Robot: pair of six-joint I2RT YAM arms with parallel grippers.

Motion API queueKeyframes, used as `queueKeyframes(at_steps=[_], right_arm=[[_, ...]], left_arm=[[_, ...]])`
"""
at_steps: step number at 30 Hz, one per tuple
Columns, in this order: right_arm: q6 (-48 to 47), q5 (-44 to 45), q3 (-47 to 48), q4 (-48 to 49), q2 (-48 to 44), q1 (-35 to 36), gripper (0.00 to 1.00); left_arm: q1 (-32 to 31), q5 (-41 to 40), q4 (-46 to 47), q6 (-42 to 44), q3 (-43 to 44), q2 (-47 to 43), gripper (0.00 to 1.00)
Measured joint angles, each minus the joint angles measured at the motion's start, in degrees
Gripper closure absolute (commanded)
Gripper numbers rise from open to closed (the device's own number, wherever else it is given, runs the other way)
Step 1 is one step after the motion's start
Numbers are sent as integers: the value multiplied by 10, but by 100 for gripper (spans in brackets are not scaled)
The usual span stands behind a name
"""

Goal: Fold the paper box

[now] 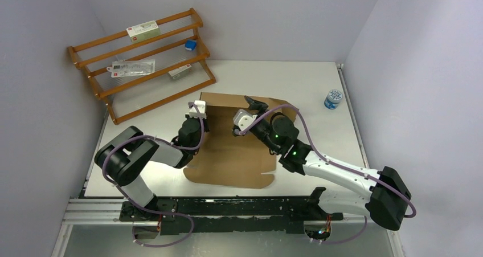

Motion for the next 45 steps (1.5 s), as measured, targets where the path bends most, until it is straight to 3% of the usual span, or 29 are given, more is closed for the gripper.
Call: queueKeyframes(at_steps=[4,12,20,30,36,41,45], right_arm=[[28,-25,0,7,0,0,27],[56,-12,-1,31,8,0,25],[66,8,-10,43,7,0,24],[150,79,-10,19,-33,0,20],[257,163,16,-56,-72,-2,22],[370,203,30,-108,-87,-3,22],[462,229,30,-140,-87,-5,21]], left_arm=[[2,20,-50,-1,0,-8,86],[4,40,-71,3,2,-25,51],[5,48,-85,-6,-30,-94,33],[5,63,-206,-65,-80,-290,25],[5,51,-308,-103,-95,-424,11],[24,60,-365,-134,-21,-425,10],[82,110,-387,-170,57,-371,11]])
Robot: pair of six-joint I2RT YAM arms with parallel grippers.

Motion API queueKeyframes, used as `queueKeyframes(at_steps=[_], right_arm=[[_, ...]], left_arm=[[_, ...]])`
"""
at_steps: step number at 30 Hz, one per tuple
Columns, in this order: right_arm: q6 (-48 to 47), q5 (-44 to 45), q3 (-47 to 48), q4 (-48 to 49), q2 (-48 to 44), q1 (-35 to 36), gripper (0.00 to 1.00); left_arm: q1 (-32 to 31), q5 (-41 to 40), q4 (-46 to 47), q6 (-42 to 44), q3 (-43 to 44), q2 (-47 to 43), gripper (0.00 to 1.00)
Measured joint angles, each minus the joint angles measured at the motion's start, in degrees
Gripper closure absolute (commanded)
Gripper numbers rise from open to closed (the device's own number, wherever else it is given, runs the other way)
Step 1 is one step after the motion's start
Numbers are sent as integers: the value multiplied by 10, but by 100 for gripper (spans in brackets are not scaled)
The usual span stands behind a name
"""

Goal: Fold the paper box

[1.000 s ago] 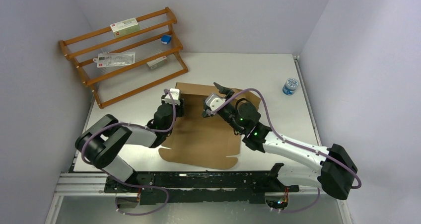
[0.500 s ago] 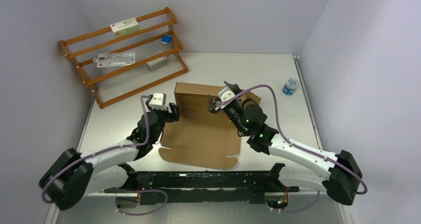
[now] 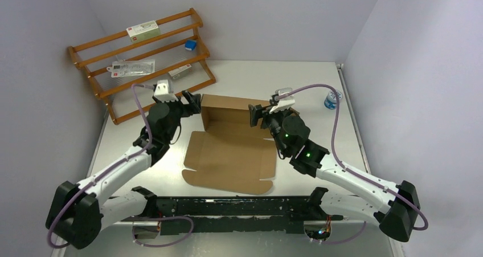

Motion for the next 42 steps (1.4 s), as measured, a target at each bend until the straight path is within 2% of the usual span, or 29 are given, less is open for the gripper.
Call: queueKeyframes(at_steps=[4,11,15,24,32,42], right_arm=[[84,19,-2,-10,2,-19,21],[219,-34,-24,-10,19,-121,23],[266,-63,-31,-10,34,-137,23],[299,-62,-37,-21,58,-138,24],[310,-62,-42,-28,75,-138,26],[339,-71,-73,2,75,-141,43]], left_arm=[[57,66,-1,-30,27,57,12],[68,147,-7,-42,57,128,12],[70,164,-5,-42,71,144,12],[70,201,-10,-42,101,200,13],[71,233,-9,-42,105,206,14],[72,258,-9,-42,105,208,16]])
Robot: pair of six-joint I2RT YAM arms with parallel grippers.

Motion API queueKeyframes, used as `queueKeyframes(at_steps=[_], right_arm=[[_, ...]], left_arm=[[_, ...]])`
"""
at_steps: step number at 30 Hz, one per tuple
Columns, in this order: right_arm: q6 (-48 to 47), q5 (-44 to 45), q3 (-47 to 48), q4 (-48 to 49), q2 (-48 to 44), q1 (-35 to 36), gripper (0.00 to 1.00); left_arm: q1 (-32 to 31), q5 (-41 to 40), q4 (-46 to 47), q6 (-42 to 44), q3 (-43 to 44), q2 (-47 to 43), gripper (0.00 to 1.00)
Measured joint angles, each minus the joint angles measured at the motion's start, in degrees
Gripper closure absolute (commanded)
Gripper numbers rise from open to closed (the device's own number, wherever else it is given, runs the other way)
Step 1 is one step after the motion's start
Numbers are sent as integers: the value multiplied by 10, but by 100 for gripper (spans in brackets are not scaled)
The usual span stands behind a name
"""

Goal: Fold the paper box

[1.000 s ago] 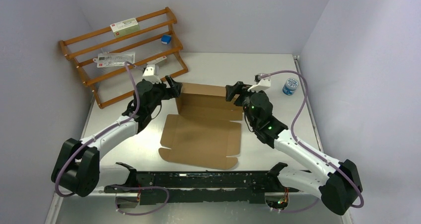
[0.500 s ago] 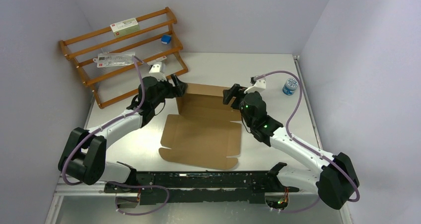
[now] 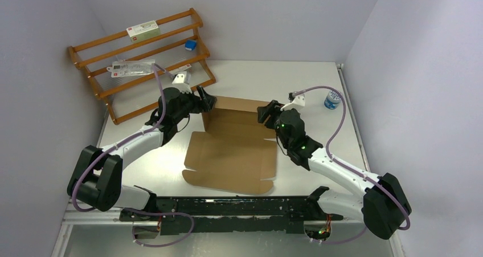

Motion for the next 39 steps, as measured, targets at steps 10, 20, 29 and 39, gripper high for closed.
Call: queueKeyframes(at_steps=[10,20,29,39], right_arm=[[47,-65,-24,59,0,-41,55],[87,-141,-31,94,27,-69,49],[96,-160,-25,102,50,-71,59],[107,-192,-25,123,53,-75,47]], left_arm=[[0,1,-1,0,-13,-18,16],[1,1,7,-5,-24,-24,16],[3,2,9,-8,-33,-32,17],[6,-3,7,-12,-36,-38,17]])
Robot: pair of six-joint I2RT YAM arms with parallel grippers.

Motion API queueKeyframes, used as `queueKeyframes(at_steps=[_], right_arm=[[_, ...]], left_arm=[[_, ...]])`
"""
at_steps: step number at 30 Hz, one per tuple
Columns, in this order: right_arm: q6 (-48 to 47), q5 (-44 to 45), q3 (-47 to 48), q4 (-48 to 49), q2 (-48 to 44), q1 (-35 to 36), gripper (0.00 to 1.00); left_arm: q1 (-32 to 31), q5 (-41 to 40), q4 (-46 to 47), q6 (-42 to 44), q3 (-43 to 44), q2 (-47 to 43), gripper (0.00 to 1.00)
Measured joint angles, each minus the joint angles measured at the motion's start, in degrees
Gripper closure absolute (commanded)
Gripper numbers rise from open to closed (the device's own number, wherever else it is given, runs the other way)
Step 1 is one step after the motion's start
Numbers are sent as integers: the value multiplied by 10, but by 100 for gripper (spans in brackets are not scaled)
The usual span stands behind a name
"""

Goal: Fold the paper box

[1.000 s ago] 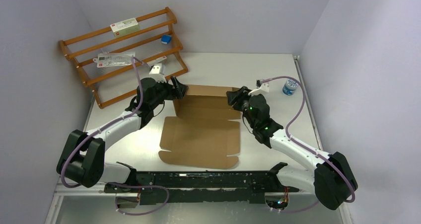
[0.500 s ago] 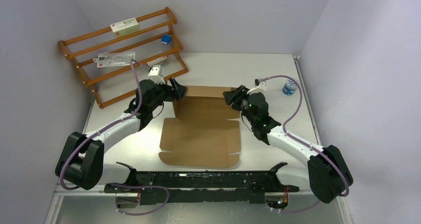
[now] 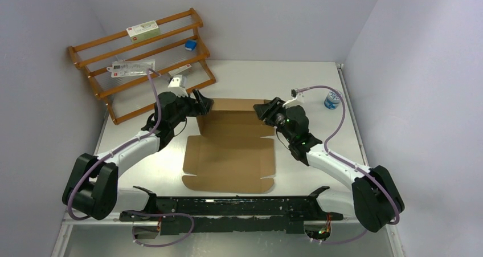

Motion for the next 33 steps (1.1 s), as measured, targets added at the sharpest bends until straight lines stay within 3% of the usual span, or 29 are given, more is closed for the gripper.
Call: queueKeyframes(at_steps=[10,17,21,26,33], right_arm=[[-82,11,0,-47,-85,-5,33],[-106,27,-42,-64,-136,-10,33],[-101,44,-105,-60,-146,-11,39],[-92,80,-167,-23,-128,-12,42],[-73,123,-207,120,-8,-12,42]], left_arm=[[-1,-19,-12,5,-5,-14,17],[-1,-21,-12,6,-5,-14,17],[-1,-21,-12,8,-5,-14,17],[-1,-21,-12,9,-5,-14,17],[-1,-21,-11,9,-5,-13,17]])
